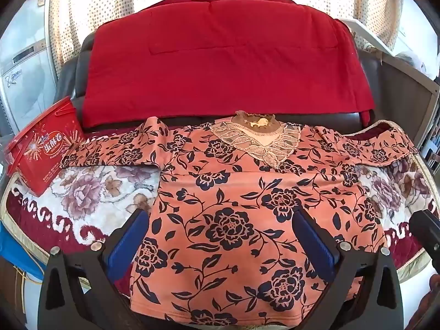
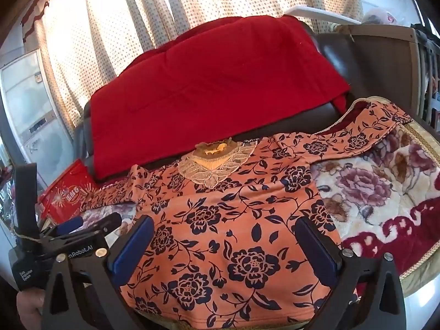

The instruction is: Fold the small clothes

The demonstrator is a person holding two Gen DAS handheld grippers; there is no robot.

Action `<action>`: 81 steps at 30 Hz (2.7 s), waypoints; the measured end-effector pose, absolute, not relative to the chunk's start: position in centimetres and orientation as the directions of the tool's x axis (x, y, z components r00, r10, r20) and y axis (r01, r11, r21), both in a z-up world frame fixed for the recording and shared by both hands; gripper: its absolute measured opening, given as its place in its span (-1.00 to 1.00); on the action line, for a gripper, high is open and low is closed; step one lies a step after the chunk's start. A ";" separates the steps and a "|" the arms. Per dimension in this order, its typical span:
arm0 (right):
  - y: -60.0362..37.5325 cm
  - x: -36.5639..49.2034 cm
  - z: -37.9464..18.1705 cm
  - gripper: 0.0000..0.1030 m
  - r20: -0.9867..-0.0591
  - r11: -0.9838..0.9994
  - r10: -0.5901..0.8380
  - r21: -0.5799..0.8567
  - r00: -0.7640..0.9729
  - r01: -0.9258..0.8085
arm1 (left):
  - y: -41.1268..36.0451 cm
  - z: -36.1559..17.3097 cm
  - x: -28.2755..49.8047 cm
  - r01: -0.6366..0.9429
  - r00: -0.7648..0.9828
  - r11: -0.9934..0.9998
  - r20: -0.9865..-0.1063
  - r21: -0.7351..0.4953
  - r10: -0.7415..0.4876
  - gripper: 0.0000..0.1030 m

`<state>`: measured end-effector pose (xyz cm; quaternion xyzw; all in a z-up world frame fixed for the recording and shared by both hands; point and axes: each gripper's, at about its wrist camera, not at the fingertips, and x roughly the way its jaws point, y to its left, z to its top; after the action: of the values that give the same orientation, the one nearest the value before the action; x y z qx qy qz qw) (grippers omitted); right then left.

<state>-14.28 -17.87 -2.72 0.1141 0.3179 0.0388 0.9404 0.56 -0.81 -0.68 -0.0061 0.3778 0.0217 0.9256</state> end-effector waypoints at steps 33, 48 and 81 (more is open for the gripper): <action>-17.6 -10.6 -3.7 1.00 -0.608 0.974 0.148 0.227 0.780 -0.009 | -0.7 -2.1 2.7 -0.057 0.688 0.998 -0.724 0.017 0.052 1.00; -17.5 -9.9 -3.3 1.00 -0.603 0.978 0.131 0.210 0.787 -0.002 | -0.5 -2.3 3.0 -0.063 0.683 0.998 -0.728 0.014 0.053 1.00; -57.2 -1.7 -7.3 0.99 -0.438 0.464 0.031 0.802 0.898 0.376 | -0.8 -12.9 8.7 -0.100 0.514 0.993 -0.852 0.061 0.104 1.00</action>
<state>-1.70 -57.20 -7.29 0.5070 0.2003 -0.1037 0.8319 8.75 -0.81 -12.90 0.0023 0.4897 0.0585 0.8699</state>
